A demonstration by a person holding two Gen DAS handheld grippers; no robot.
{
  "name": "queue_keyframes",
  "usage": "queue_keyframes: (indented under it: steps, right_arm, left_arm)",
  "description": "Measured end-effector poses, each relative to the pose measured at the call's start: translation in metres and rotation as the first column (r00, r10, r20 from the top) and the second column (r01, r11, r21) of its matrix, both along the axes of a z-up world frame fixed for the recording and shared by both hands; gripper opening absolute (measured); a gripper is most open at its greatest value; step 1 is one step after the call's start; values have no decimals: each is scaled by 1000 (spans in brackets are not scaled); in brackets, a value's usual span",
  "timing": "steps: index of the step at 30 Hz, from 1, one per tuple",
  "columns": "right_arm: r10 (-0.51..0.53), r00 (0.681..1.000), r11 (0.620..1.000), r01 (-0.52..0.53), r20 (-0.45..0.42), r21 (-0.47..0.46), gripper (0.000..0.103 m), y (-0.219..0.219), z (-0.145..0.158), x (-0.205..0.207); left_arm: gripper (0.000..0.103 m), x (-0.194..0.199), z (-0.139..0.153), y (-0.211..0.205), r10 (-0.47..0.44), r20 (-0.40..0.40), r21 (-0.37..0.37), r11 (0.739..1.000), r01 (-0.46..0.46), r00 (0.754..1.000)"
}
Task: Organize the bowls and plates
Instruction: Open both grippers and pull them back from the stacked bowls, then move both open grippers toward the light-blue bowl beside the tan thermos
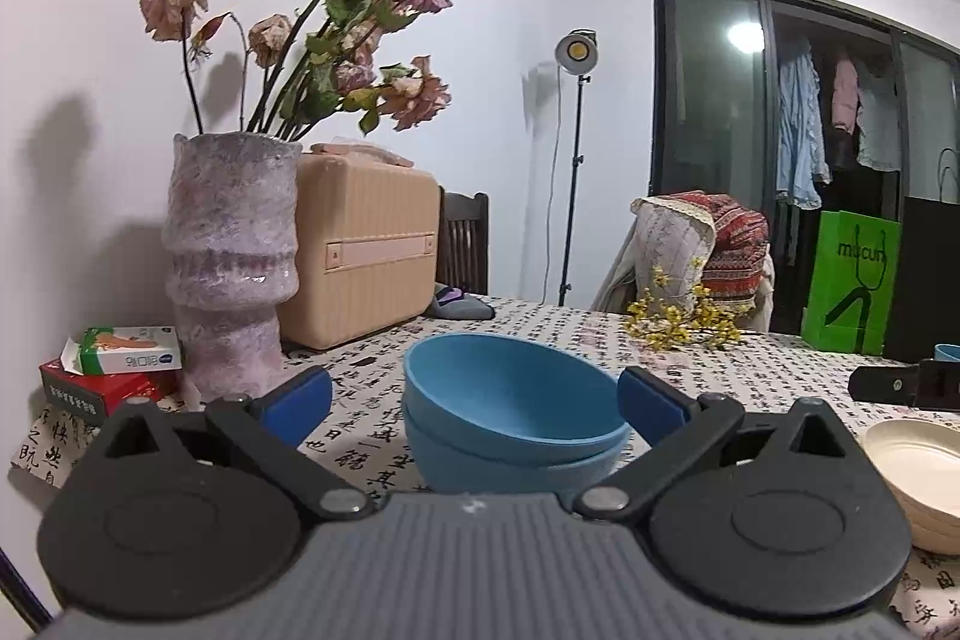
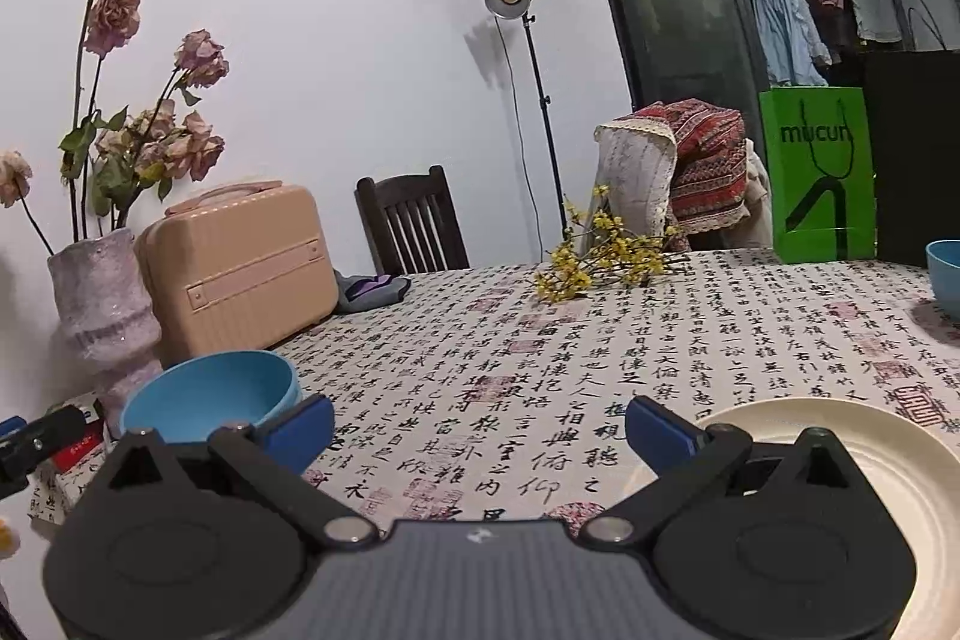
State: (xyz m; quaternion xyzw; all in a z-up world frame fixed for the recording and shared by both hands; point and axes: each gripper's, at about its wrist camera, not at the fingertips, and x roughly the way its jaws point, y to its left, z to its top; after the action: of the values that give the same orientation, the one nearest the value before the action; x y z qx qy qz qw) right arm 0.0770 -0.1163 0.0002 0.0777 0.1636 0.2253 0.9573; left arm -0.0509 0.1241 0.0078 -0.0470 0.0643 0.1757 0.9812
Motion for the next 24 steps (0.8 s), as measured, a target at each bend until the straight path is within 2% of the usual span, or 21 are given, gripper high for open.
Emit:
queue_keyframes:
  steps: [16, 24]
  right_arm:
    - [-84, 996, 996, 84, 18, 0, 103, -33, -1, -17]
    - [-149, 988, 989, 149, 32, 25, 103, -61, 6, -20]
  left_arm:
    - [103, 5, 10, -37, -110, 28, 35, 993, 109, 994]
    - [103, 23, 18, -66, -222, 45, 44, 974, 220, 974]
